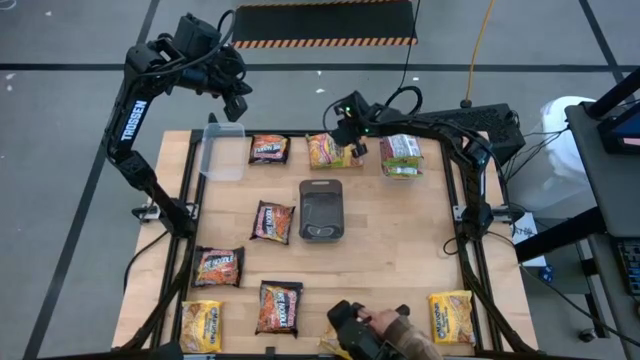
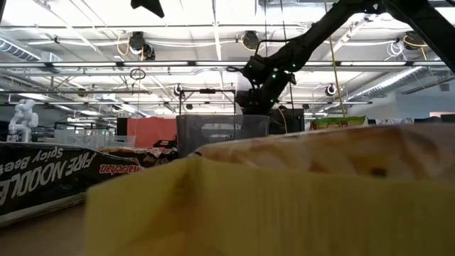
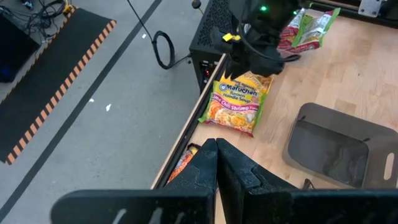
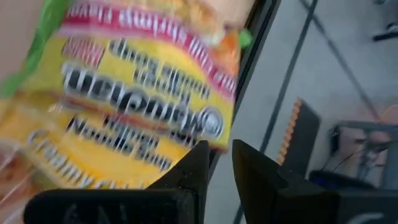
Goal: Sort Maruchan noodles
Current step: Put the green noodle pack into the right transparent bin
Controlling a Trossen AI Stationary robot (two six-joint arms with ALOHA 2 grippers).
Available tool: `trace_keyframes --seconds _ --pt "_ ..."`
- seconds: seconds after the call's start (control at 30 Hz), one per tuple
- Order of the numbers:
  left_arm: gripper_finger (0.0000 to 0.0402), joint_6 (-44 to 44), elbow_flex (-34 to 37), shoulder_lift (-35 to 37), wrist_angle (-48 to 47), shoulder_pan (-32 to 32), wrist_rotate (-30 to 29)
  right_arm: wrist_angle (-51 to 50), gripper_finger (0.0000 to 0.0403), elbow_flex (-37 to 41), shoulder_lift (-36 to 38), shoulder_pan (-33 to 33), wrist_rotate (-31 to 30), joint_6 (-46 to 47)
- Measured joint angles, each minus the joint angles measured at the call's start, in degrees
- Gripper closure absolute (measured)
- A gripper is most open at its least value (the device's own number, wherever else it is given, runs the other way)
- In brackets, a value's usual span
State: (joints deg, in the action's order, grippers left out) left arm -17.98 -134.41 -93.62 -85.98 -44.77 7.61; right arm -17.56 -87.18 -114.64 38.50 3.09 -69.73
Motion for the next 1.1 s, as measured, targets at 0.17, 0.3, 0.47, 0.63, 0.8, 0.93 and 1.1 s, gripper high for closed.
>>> trace_keyframes --seconds 0.17,0.3,0.47,0.63,0.8,0.93,1.1 --pt "0.0394 0.0 0.0 0.0 0.0 0.0 0.0 1.6 0.0335 -0.1 -2.8 -1.5 -1.4 -3.4" --pt "0.0394 0.1 0.0 0.0 -0.5 0.0 0.0 2.7 0.0335 0.0 -5.9 -2.5 -5.3 -7.4" --pt "0.0394 0.1 0.0 0.0 -1.5 0.0 0.0 2.9 0.0335 0.0 -7.3 -3.1 -6.1 -8.9" --pt "0.0394 0.1 0.0 0.0 -2.1 0.0 0.0 4.4 0.0335 0.0 -7.0 -3.1 -6.1 -6.8" --pt "0.0394 0.1 0.0 0.0 -2.3 0.0 0.0 4.8 0.0339 0.0 -6.8 -2.9 -6.0 -4.6" --pt "0.0394 0.2 0.0 0.0 -2.3 0.0 0.0 4.9 0.0374 0.0 -6.8 -3.0 -6.0 -3.7" --pt "0.0394 0.2 0.0 0.0 -2.3 0.0 0.0 6.0 0.0395 0.0 -6.8 -3.0 -6.0 -1.3"
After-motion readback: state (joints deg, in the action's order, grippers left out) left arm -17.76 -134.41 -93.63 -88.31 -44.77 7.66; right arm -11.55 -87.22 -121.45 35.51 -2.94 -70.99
